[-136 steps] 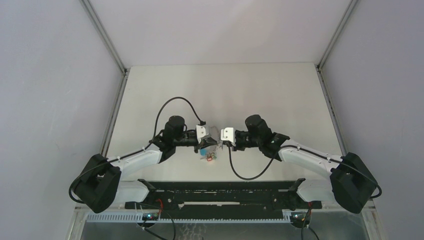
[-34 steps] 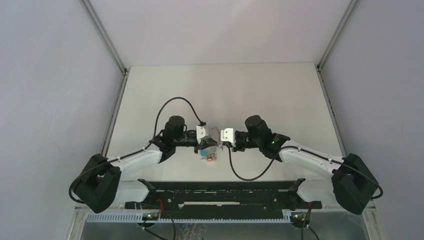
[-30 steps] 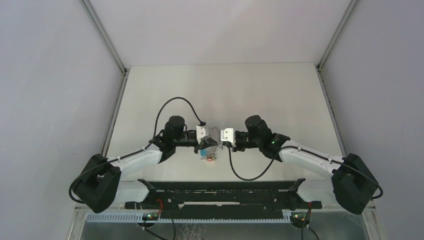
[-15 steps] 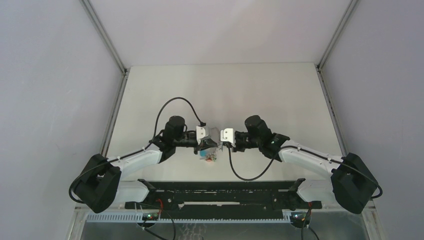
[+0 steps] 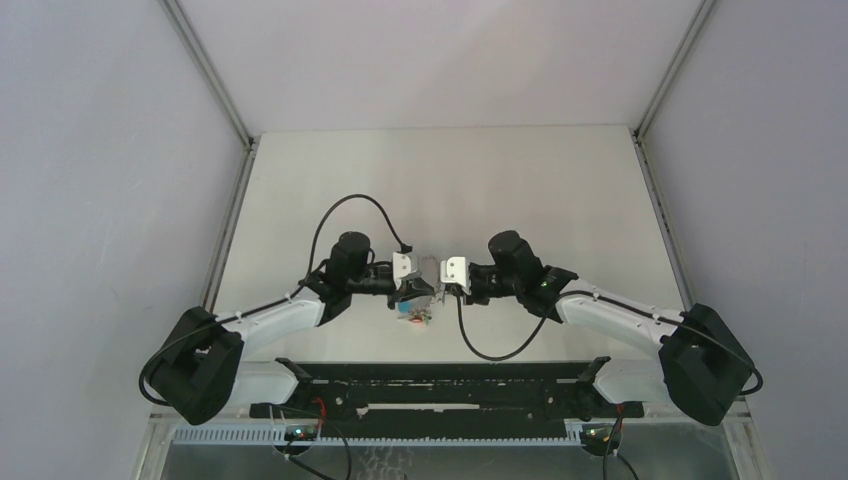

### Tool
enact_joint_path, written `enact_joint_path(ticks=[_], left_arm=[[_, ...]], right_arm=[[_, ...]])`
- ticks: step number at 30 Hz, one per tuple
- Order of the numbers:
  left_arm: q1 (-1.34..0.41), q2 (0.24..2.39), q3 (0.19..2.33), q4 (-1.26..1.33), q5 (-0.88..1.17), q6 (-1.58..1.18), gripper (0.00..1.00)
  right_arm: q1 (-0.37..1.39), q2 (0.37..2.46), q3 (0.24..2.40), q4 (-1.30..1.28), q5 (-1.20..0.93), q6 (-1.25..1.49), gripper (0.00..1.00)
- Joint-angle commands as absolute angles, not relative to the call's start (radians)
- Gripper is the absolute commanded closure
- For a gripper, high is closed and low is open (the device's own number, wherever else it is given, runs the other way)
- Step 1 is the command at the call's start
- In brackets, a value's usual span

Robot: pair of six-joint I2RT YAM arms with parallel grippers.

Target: Put the keys on the keyring

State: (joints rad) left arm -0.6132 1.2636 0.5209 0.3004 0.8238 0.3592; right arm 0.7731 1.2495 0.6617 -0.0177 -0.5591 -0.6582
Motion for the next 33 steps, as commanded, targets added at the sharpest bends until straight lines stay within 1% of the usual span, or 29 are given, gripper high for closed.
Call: enact_joint_path(ticks=[1, 22, 33], left_arm=[[-0.623, 1.263, 0.541, 0.365, 0.881, 0.367, 1.0], [-0.623, 1.255, 0.521, 0.424, 0.891, 0.334, 1.0], [-0.624, 1.252, 0.516, 0.439, 0.858, 0.32, 1.0]], right_arm=[[0.788, 1.252, 0.698, 0.078, -0.61, -0.633, 1.0], [0.786, 1.271, 0.698, 0.126, -0.649, -0.595, 1.0], [0.773, 1.256, 0.68, 0.183, -0.663, -0.554, 1.0]])
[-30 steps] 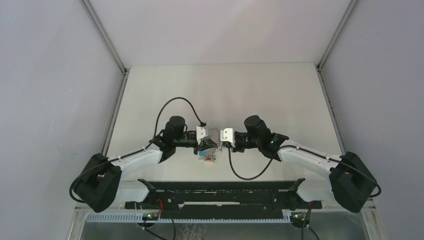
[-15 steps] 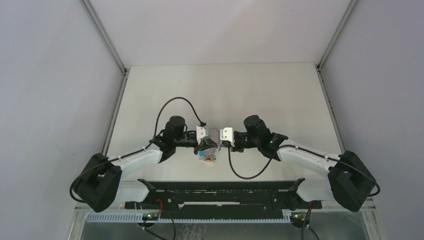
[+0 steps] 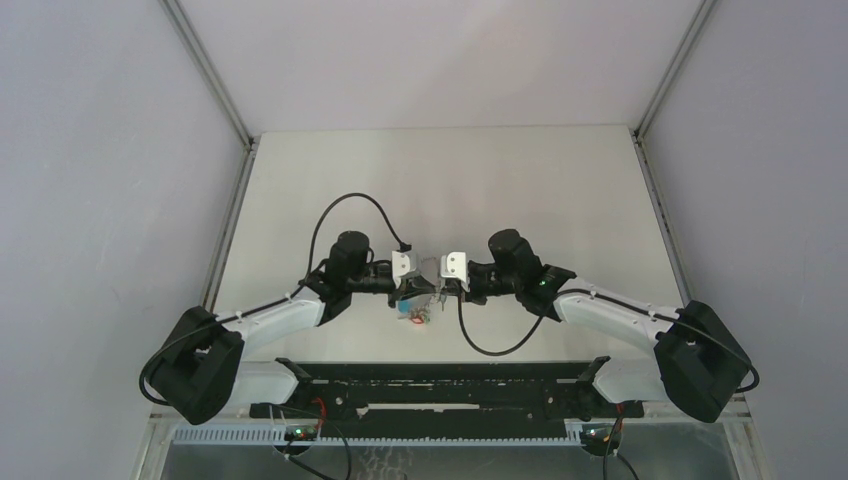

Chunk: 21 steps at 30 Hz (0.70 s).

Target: Put the keys on the keyring

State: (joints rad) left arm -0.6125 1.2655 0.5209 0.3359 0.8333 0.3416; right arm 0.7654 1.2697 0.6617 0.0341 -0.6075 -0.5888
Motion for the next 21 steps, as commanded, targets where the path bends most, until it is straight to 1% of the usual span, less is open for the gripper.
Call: enact_joint_path(ticks=[1, 7, 10, 13, 16, 21], left_arm=[[-0.624, 1.248, 0.516, 0.44, 0.853, 0.318, 1.0], [-0.624, 1.235, 0.51, 0.446, 0.796, 0.307, 1.0], [-0.624, 1.236, 0.502, 0.464, 0.778, 0.298, 1.0], [-0.624, 1.236, 0.501, 0.466, 0.775, 0.297, 1.0], [-0.624, 1.229, 0.497, 0.469, 0.769, 0.3, 1.0], [-0.624, 1.228, 0.495, 0.468, 0.762, 0.306, 1.0]], right_arm=[[0.773, 1.257, 0.68, 0.186, -0.654, -0.547, 1.0], [0.773, 1.266, 0.68, 0.182, -0.619, -0.541, 1.0], [0.773, 1.259, 0.68, 0.166, -0.619, -0.548, 0.92], [0.771, 1.251, 0.68, 0.147, -0.617, -0.561, 0.87], [0.766, 1.245, 0.68, 0.127, -0.617, -0.571, 0.83], [0.747, 1.216, 0.676, 0.083, -0.619, -0.577, 0.81]])
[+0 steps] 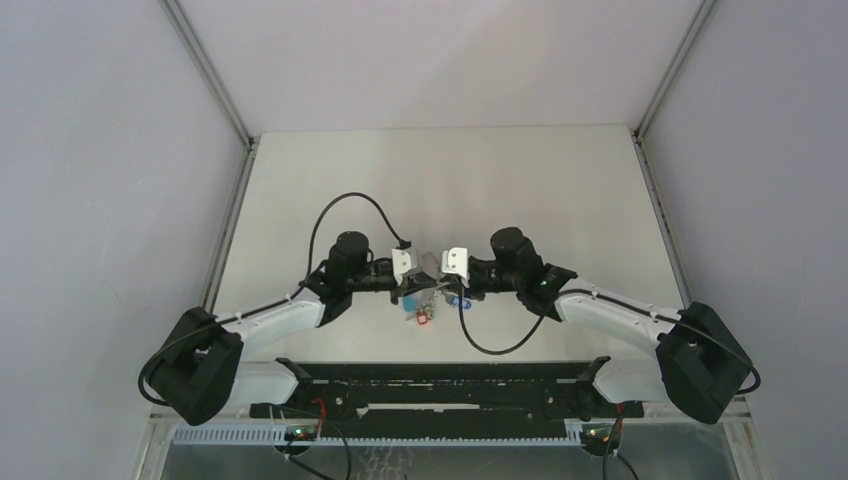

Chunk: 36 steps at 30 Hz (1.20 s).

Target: Put the keys on the keyring

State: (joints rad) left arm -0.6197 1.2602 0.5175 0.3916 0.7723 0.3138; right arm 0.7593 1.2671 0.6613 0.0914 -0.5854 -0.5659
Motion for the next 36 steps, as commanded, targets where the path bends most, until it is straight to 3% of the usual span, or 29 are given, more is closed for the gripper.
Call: enact_joint_path(ticks=[1, 7, 9, 12, 18, 25, 36], left_arm=[[-0.623, 1.229, 0.495, 0.468, 0.758, 0.306, 1.0], [-0.619, 1.212, 0.498, 0.42, 0.709, 0.327, 1.0], [-0.615, 1.205, 0.495, 0.42, 0.686, 0.322, 1.0], [-0.61, 1.204, 0.487, 0.442, 0.622, 0.293, 1.0], [-0.606, 1.181, 0.451, 0.496, 0.508, 0.221, 1.0], [-0.601, 1.126, 0.403, 0.535, 0.303, 0.131, 1.0], [-0.602, 1.099, 0.361, 0.58, 0.309, 0.082, 1.0]], right_arm=[[0.742, 1.206, 0.671, 0.082, -0.618, -0.571, 0.8], [0.708, 1.144, 0.629, 0.056, -0.588, -0.416, 0.73], [0.707, 1.128, 0.626, 0.022, -0.587, -0.342, 0.63], [0.707, 1.116, 0.624, -0.047, -0.567, -0.245, 0.58], [0.701, 1.135, 0.645, -0.103, -0.548, -0.034, 0.6], [0.659, 1.252, 0.761, -0.295, -0.292, 0.23, 0.67], [0.67, 1.455, 0.843, -0.3, -0.285, 0.57, 0.68]])
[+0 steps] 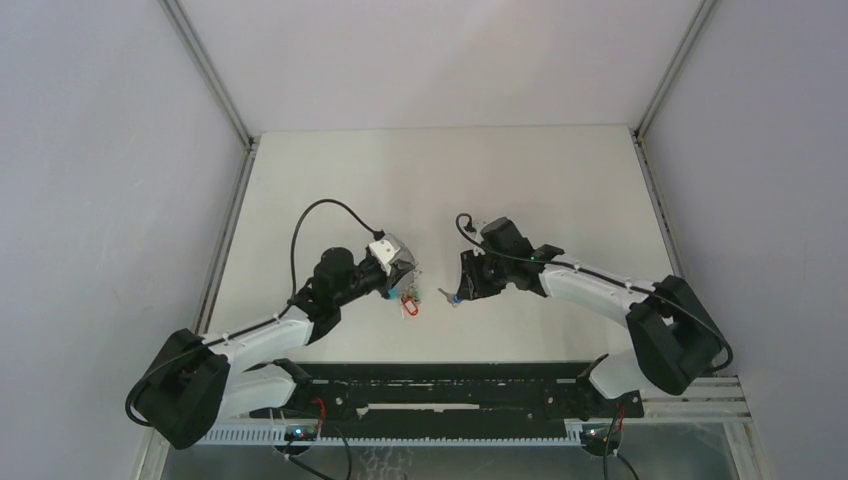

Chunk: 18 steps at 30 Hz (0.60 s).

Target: Put the keys on the keyring

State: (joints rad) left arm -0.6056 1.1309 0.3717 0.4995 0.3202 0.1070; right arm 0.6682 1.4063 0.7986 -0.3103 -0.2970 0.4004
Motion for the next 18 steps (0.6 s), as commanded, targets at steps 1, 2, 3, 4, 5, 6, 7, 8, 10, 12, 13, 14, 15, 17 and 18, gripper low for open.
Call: enact_joint_path(ticks=[1, 2, 3, 4, 5, 6, 7, 8, 10, 12, 13, 14, 15, 17, 18], left_arm=[[-0.602, 1.098, 0.362, 0.581, 0.311, 0.083, 1.0], [-0.601, 1.097, 0.363, 0.581, 0.313, 0.083, 1.0], [-0.601, 1.096, 0.363, 0.58, 0.315, 0.082, 1.0], [-0.602, 1.094, 0.362, 0.58, 0.317, 0.083, 1.0], [-0.602, 1.093, 0.362, 0.581, 0.318, 0.084, 1.0], [-0.601, 1.093, 0.361, 0.58, 0.317, 0.086, 1.0], [-0.602, 1.09, 0.361, 0.578, 0.315, 0.087, 1.0], [-0.601, 1.089, 0.36, 0.576, 0.314, 0.088, 1.0], [-0.602, 1.089, 0.362, 0.575, 0.315, 0.089, 1.0], [-0.602, 1.092, 0.362, 0.576, 0.314, 0.089, 1.0], [-0.602, 1.092, 0.362, 0.576, 0.314, 0.089, 1.0], [-0.601, 1.094, 0.363, 0.575, 0.314, 0.089, 1.0], [-0.601, 1.095, 0.363, 0.575, 0.314, 0.089, 1.0], [-0.602, 1.095, 0.364, 0.576, 0.314, 0.09, 1.0], [-0.601, 1.096, 0.364, 0.575, 0.313, 0.09, 1.0]], right_arm=[[0.67, 1.472, 0.842, -0.288, -0.286, 0.589, 0.68], [0.672, 1.489, 0.842, -0.275, -0.285, 0.605, 0.68], [0.672, 1.505, 0.843, -0.266, -0.288, 0.621, 0.68], [0.672, 1.522, 0.843, -0.253, -0.292, 0.633, 0.68], [0.673, 1.537, 0.843, -0.242, -0.295, 0.644, 0.68], [0.673, 1.549, 0.842, -0.232, -0.297, 0.654, 0.69], [0.674, 1.563, 0.842, -0.22, -0.297, 0.664, 0.7], [0.675, 1.572, 0.842, -0.212, -0.295, 0.671, 0.7], [0.675, 1.586, 0.837, -0.194, -0.292, 0.684, 0.7], [0.673, 1.599, 0.831, -0.175, -0.289, 0.696, 0.71], [0.671, 1.607, 0.83, -0.169, -0.289, 0.702, 0.71], [0.67, 1.616, 0.83, -0.165, -0.288, 0.706, 0.71], [0.669, 1.624, 0.828, -0.157, -0.289, 0.711, 0.71], [0.671, 1.636, 0.823, -0.145, -0.294, 0.721, 0.72], [0.671, 1.639, 0.822, -0.144, -0.295, 0.725, 0.72]])
